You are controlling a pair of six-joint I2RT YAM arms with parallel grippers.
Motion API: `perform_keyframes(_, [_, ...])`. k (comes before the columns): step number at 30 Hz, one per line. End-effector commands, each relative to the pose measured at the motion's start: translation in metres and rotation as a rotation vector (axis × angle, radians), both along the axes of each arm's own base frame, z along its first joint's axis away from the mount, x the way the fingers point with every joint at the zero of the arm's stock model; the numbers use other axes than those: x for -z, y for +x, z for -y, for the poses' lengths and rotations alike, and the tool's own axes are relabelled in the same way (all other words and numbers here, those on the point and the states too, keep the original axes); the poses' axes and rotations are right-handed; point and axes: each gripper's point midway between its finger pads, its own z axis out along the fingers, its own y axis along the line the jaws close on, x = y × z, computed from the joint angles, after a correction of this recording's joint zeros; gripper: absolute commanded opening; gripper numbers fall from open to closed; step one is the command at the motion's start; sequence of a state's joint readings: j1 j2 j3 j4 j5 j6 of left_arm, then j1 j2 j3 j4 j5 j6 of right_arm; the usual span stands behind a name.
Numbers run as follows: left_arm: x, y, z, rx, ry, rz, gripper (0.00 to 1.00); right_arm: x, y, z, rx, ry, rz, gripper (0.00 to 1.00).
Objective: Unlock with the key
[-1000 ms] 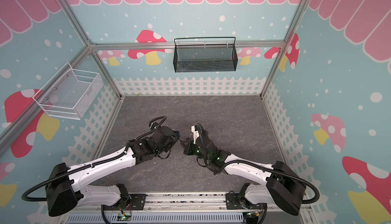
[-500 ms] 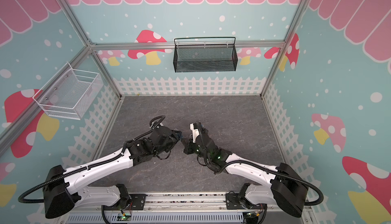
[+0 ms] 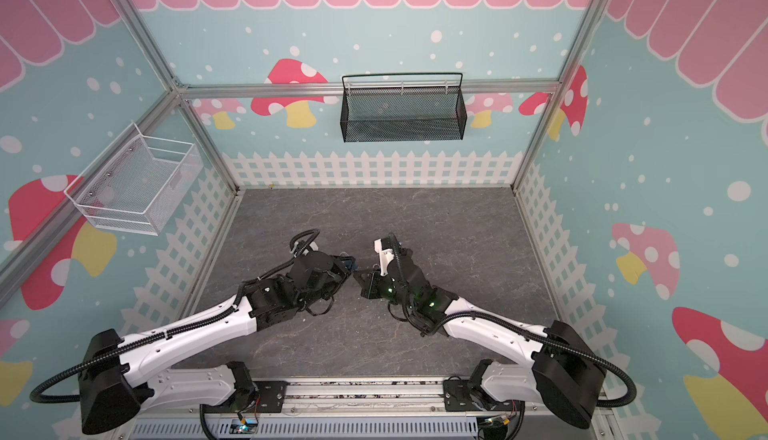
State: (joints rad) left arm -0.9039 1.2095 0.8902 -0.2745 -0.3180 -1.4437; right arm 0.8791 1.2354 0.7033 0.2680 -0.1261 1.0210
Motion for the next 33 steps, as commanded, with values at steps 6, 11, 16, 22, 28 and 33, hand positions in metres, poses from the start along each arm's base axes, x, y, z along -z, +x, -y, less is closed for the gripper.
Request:
perform_keyframes(6, [-0.007,-0.019,0.034,0.132,-0.121,0.009,0.00,-0.073,-0.019,-0.027,-0.181,0.344,0.020,0.00])
perform_keyframes(11, [-0.006,-0.017,0.027,0.100,-0.133,0.029,0.00,-0.079,-0.025,-0.025,-0.215,0.408,-0.010,0.00])
perform_keyframes(16, [-0.009,-0.016,0.016,0.064,-0.121,0.054,0.00,-0.080,-0.031,-0.024,-0.239,0.435,-0.028,0.00])
perform_keyframes(22, [-0.012,-0.016,0.009,0.044,-0.117,0.073,0.00,-0.075,-0.037,-0.025,-0.264,0.456,-0.074,0.00])
perform_keyframes(28, [-0.015,-0.015,0.011,0.044,-0.137,0.086,0.00,-0.075,-0.040,-0.022,-0.258,0.508,-0.133,0.00])
perform_keyframes(33, [-0.019,-0.009,0.006,0.005,-0.137,0.112,0.00,-0.067,-0.036,-0.014,-0.197,0.538,-0.183,0.00])
